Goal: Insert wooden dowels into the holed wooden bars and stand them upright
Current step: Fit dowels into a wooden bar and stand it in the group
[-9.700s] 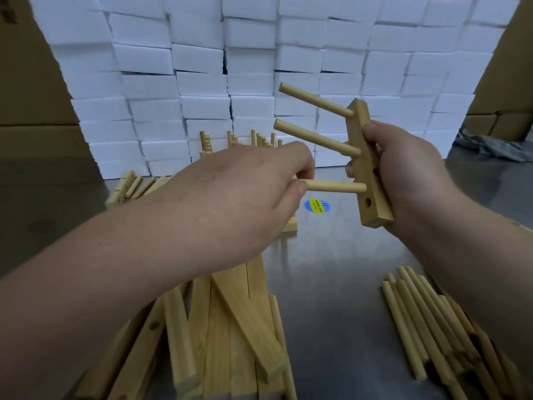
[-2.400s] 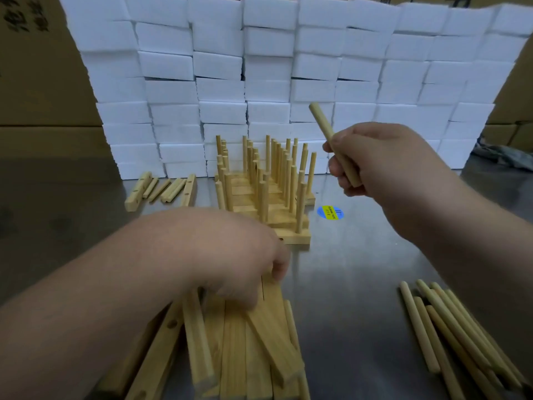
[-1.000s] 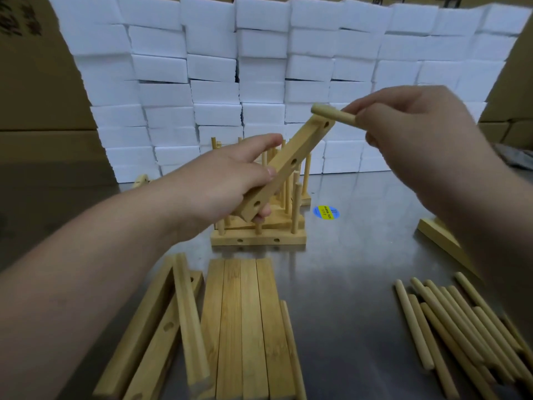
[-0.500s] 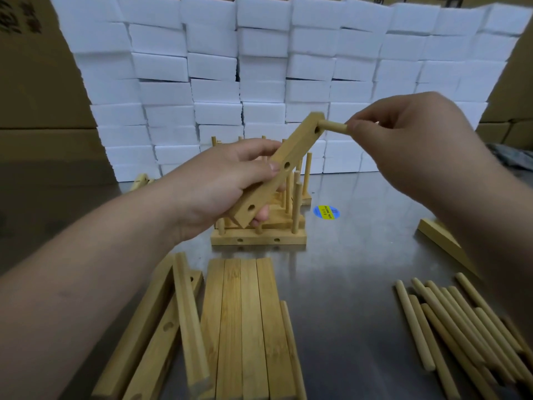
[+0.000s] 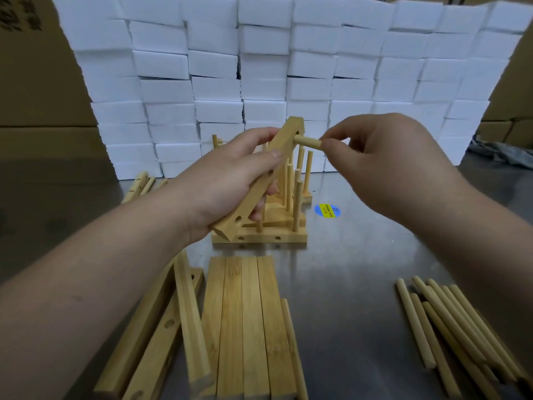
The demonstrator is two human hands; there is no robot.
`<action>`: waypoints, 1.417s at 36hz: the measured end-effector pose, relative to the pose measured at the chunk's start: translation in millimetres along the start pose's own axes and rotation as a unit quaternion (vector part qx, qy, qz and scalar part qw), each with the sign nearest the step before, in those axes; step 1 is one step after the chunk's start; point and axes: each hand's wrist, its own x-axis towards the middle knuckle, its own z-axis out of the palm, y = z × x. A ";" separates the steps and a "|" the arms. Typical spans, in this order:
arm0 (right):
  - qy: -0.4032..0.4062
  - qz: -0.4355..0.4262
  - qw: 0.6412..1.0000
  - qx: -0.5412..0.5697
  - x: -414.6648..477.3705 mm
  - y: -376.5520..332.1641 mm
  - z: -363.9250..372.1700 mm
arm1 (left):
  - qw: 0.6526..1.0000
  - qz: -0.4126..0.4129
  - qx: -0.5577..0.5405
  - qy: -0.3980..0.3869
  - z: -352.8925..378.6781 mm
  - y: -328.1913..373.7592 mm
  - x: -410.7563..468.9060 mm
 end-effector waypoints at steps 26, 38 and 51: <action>0.019 -0.023 1.000 0.005 -1.6 -1.7 1.8 | 0.999 0.015 0.031 0.014 -2.6 -0.2 -2.1; 0.022 -0.069 0.997 -0.011 -1.6 4.1 4.0 | 0.997 0.031 0.068 0.022 -1.4 1.1 -4.8; 0.034 -0.159 0.970 -0.183 -3.7 1.6 -1.2 | 0.989 0.042 0.137 0.038 -3.2 0.3 -4.6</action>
